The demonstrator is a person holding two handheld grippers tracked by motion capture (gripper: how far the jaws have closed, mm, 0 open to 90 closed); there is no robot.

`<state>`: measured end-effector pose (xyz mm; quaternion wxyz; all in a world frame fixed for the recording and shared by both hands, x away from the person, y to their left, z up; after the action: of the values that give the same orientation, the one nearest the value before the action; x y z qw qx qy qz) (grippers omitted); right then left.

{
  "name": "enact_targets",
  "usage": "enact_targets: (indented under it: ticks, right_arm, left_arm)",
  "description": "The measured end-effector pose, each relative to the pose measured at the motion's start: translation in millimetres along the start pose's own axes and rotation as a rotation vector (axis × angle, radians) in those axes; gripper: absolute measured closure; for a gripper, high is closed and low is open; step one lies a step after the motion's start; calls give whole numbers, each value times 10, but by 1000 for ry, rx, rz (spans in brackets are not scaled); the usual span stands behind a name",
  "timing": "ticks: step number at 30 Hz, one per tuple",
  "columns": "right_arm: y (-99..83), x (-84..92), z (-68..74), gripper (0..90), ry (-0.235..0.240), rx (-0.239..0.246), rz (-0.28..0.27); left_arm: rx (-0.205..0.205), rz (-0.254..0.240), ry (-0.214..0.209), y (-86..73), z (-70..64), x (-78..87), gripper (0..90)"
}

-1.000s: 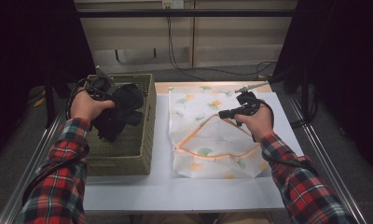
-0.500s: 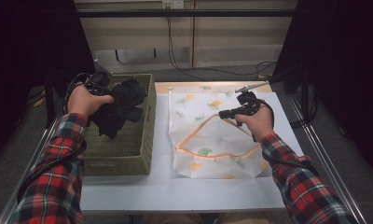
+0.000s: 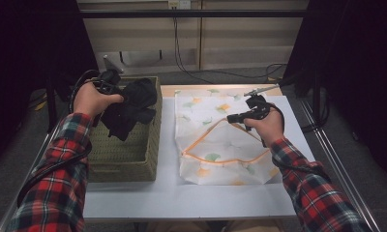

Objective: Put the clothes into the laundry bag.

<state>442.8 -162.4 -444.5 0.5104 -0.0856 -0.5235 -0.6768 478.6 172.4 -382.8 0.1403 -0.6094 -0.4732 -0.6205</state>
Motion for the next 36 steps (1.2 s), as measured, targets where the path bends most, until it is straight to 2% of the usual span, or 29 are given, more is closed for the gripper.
enact_targets:
  ticks: [3, 11, 13, 14, 16, 17, 18, 21, 27, 28, 29, 36]
  right_arm:
    - [4, 5, -1, 900, 2, 4, -1]
    - [1, 10, 8, 900, 2, -1, -1]
    - [1, 8, 9, 900, 2, 0, -1]
    - [1, 6, 7, 900, 3, 5, -1]
    - [1, 9, 9, 900, 1, 0, 0]
    - [1, 9, 6, 900, 2, -1, 0]
    - [0, 8, 0, 900, 1, 2, 0]
    - [1, 10, -6, 900, 0, 5, 0]
    - [-5, -5, 6, 900, 3, 4, 3]
    - [-5, -5, 5, 900, 2, 4, 3]
    - [-6, -5, 5, 900, 3, 2, 3]
    - [-6, -6, -1, 900, 1, -1, 4]
  left_arm:
    - [-33, 17, -7, 20, -53, 16, 608]
    - [-70, 22, -23, 90, -176, 40, 608]
    - [-66, 19, -27, 104, -215, 32, 607]
    - [-84, 26, -29, 104, -229, 27, 607]
    - [-82, 18, -30, 124, -270, 13, 607]
    - [-100, 33, -33, 116, -282, 15, 607]
    - [-98, 23, -36, 133, -308, 3, 607]
    - [-129, 35, -46, 153, -361, 13, 607]
    - [-148, 33, -56, 213, -478, 18, 607]
    - [-141, 29, -63, 226, -508, 20, 607]
    - [-163, 37, -65, 227, -515, 28, 607]
    - [-173, 27, -85, 278, -667, 33, 607]
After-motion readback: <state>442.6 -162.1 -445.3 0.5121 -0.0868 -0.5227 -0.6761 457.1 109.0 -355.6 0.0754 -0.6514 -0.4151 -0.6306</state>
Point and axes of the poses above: each handheld gripper's, and its own axes: x roughly backward along the jaws, y roughly out of its top, z roughly to its left, the point moved 10 cm from there along -x, roughly forward along the jaws, and after that the axes turned 13 degrees about -x, right-handed, at the moved point
